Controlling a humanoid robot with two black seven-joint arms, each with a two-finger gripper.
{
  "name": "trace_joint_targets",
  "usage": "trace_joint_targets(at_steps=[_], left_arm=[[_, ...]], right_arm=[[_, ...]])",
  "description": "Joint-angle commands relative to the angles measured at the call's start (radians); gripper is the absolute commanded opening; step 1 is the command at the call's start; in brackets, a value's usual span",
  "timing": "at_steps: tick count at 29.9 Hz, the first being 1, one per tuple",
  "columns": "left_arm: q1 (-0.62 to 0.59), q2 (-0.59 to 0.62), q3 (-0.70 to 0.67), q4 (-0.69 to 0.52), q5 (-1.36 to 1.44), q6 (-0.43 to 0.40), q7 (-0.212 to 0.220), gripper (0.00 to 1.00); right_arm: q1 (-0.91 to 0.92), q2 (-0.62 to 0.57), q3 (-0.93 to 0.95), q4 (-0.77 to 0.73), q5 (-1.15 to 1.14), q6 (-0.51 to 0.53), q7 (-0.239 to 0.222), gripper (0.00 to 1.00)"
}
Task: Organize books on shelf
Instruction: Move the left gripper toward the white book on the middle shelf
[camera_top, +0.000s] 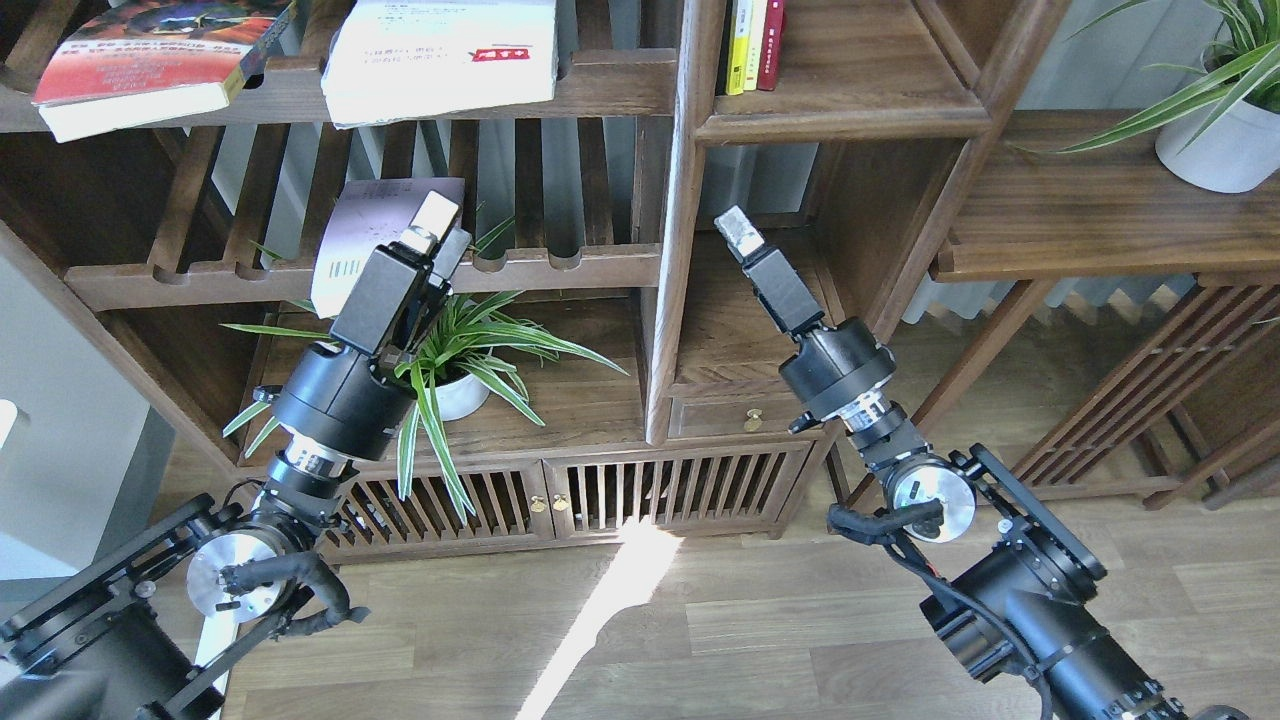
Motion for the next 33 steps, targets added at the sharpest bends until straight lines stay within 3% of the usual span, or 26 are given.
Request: trace_joint_targets(at_steps=[1,4,9,21,32,33], left_arm=[[0.0,-0.006,0.002,0.003,-0.001,0.0,0.001,0.91],[0.009,-0.008,0.002,0.003,-0.001,0.0,0.002,0.89],[0.013,-0.01,0.008,0.006,0.01,0.0,0.001,0.98],[0.135,-0.003,-0.018,0.029,-0.05,0.0,-0.019,0.98],[0.131,-0.023,-0.02,0.035,-0.207,0.0,-0.018,0.98],[0.131,-0.026,-0.02,0.035,-0.223,0.031,-0.018,0.98]], right_arm=[[0.001,0.003,-0.001,0.0,0.0,0.0,0.0,1.0],[0.0,0.005,-0.002,0.0,0.0,0.0,0.0,1.0],[0.003,0.005,-0.002,0.0,0.0,-0.004,0.0,1.0],[0.02,0.002,-0.012,0.009,-0.003,-0.083,0.0,1.0],[0.081,0.011,-0.015,0.008,-0.002,-0.181,0.0,1.0],[0.082,0.011,-0.016,0.008,-0.002,-0.187,-0.002,1.0]])
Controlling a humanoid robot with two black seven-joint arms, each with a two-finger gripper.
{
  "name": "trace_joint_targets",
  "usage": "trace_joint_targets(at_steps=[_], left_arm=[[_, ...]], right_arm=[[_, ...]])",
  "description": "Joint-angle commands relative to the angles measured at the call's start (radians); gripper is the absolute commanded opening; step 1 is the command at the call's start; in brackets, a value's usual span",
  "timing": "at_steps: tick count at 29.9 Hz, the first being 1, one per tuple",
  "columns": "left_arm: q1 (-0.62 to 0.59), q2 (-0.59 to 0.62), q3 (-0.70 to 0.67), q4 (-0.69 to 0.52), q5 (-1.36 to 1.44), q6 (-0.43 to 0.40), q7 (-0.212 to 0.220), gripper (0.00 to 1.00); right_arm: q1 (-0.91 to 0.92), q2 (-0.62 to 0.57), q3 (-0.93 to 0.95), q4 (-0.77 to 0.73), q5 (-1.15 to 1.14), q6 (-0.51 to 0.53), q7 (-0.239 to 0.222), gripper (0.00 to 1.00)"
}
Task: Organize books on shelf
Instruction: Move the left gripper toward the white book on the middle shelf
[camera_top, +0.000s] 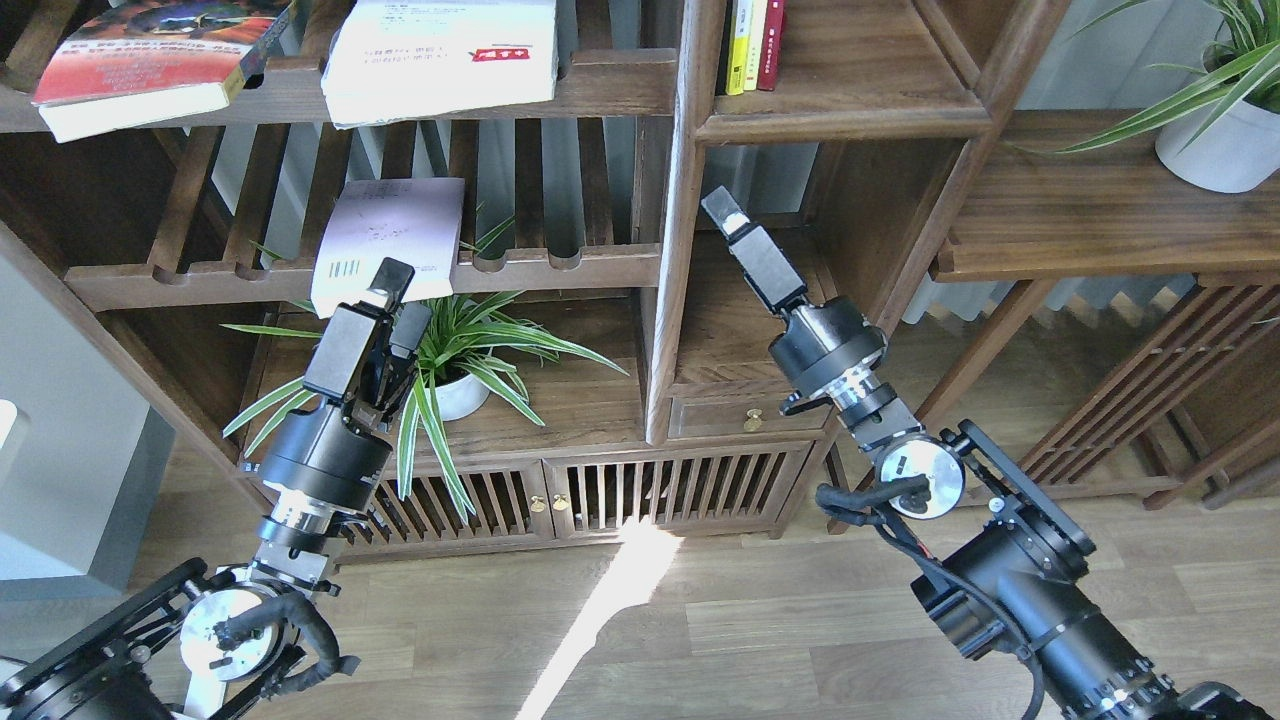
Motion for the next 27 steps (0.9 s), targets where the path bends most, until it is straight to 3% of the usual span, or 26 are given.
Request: trace_joint_targets(at_steps=[1,9,13,17,20,27], left_arm=[[-0.001,-0.013,0.001,-0.003,-0.053,0.059,-0.002,0.98],[-0.015,-0.031,-0.031,-0.031,-0.214,0.317,-0.038,0.98],[-0.039,-0.068,-0.083,-0.031,-0.266,0.404,-0.038,0.98],[-0.059,-0.112,-0.128,-0.013,-0.283,0.544,-0.038,0.98],[-0.07,-0.158,-0.139,0.009,-0.281,0.584,-0.038,0.98],[-0.104,-0.203,-0.14,0.106,-0.277,0.591,-0.029,0.98]], right_arm=[[0.01,0.002,-0.001,0.0,0.0,-0.025,-0.002,1.0],[0.01,0.004,-0.023,-0.002,0.0,-0.025,-0.006,1.0],[0.01,0.002,-0.023,-0.002,0.0,-0.025,-0.006,1.0],[0.01,0.002,-0.023,-0.002,0.0,-0.023,-0.006,1.0],[0.01,0.002,-0.023,-0.002,0.0,-0.025,-0.006,1.0],[0.013,0.002,-0.023,-0.002,-0.001,-0.025,-0.006,1.0]])
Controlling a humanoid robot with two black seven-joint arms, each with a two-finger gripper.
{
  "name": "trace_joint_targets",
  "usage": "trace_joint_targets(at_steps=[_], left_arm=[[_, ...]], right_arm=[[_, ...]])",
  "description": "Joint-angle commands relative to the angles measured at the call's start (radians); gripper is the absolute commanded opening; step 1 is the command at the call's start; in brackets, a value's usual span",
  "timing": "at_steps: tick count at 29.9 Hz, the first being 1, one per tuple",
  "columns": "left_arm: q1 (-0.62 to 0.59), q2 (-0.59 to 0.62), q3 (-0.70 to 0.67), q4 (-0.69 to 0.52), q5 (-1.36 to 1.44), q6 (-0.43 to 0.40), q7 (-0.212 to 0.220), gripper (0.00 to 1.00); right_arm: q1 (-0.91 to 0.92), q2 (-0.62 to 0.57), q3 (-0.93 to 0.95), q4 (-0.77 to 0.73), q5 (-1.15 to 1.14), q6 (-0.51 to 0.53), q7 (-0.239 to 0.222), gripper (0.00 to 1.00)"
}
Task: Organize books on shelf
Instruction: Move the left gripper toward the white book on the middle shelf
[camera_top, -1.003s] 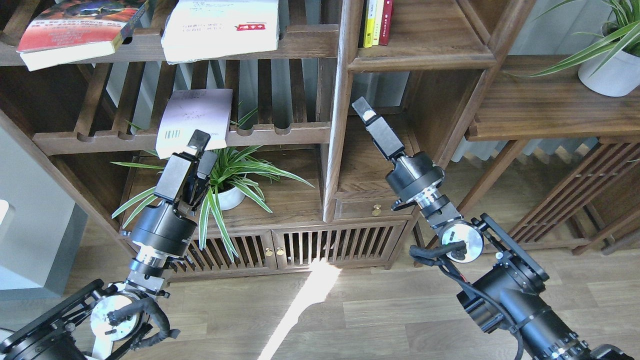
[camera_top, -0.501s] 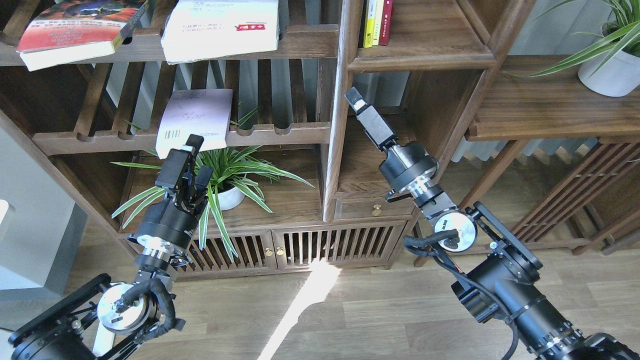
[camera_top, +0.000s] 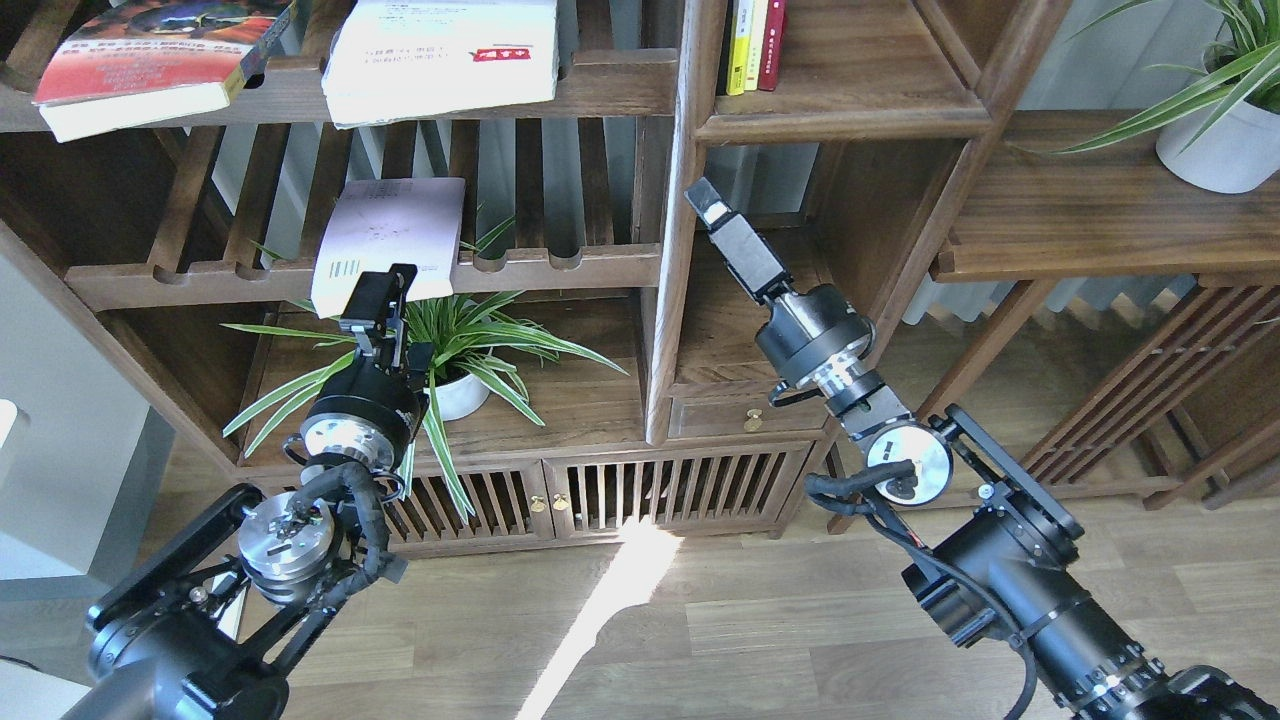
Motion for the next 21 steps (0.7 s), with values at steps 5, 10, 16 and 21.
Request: trace_joint_targets(at_steps=[5,10,16,21], left_arm=[[-0.036,-0.021,-0.007,0.104,0.003,-0.014,0.009,0.98],[-0.038,-0.016,-0.051,0.133,0.003,-0.02,0.012,0.98],[-0.046,-0.01,-0.07,0.236,0.007,-0.135,0.077,0.98],[-0.047,-0.01,-0.07,0.296,0.007,-0.157,0.086,0.98]], right_arm=[[0.004,0.005,-0.001,-0.002,-0.001,0.0,0.0,1.0],[-0.001,0.009,-0.002,-0.002,-0.001,0.0,0.0,1.0],[-0.003,0.012,-0.003,-0.003,-0.001,0.0,0.0,1.0],[-0.006,0.012,-0.003,-0.003,-0.001,0.0,0.0,1.0]])
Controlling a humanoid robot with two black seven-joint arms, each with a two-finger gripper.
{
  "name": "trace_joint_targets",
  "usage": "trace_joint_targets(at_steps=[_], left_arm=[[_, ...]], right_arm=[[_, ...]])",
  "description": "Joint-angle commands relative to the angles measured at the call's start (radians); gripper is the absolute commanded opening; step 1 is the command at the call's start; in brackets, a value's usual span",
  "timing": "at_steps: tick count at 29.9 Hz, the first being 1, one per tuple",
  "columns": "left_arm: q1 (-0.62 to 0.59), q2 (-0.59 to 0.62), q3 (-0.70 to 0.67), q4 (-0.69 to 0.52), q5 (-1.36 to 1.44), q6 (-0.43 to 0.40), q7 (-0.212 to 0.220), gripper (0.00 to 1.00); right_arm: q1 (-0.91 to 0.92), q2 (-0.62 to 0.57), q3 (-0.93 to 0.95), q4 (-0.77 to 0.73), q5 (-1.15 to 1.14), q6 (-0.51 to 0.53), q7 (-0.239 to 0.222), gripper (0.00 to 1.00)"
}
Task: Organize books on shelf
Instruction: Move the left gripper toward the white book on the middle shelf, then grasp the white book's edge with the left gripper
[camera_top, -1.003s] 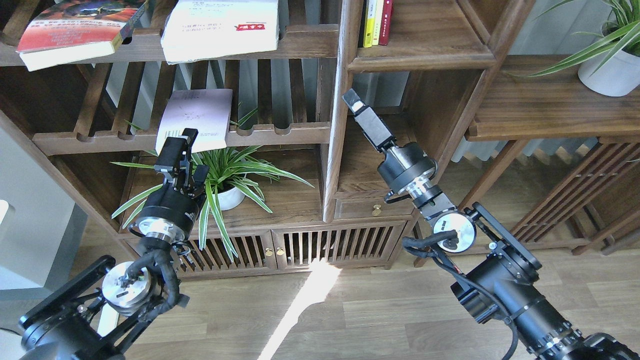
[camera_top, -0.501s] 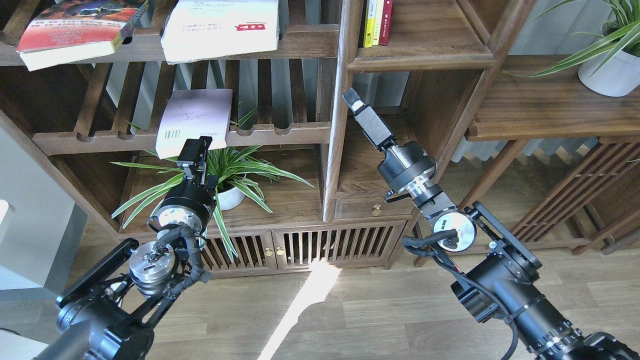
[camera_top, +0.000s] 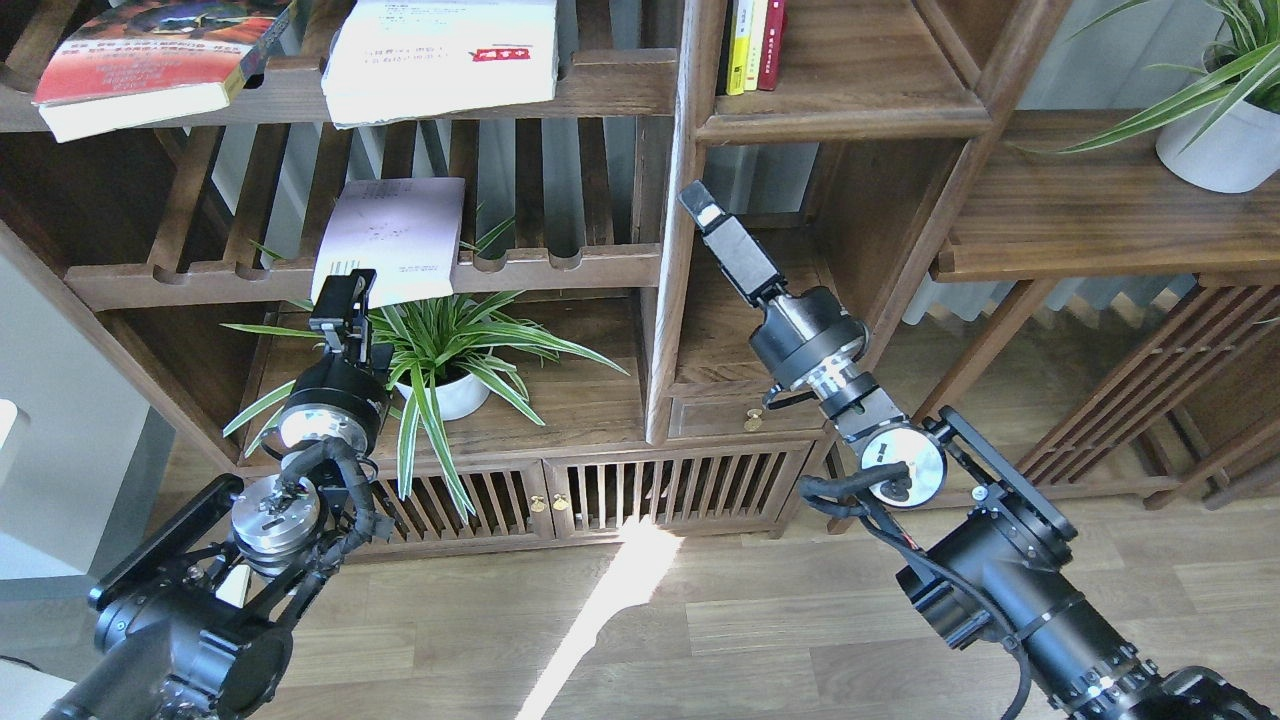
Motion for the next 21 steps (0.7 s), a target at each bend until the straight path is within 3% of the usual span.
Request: trace_joint_targets(at_steps=[1,8,21], left_arm=[[-0.005,0.0,0.0,0.045,0.0,-0.01,0.009,0.98],[-0.033,-0.001,0.0,0.126,0.0,-0.074,0.052,0.98],[-0.131,-0.023,0.0,0.264,0.0,-0.077,0.092,0.98]], right_arm=[[-0.003,0.0,0.0,0.0,0.0,0.0,0.0,1.0],[-0.007,0.0,0.0,0.002,0.0,0.0,0.0,1.0],[-0.03,0.018,-0.02,0.003,0.0,0.0,0.002,1.0]])
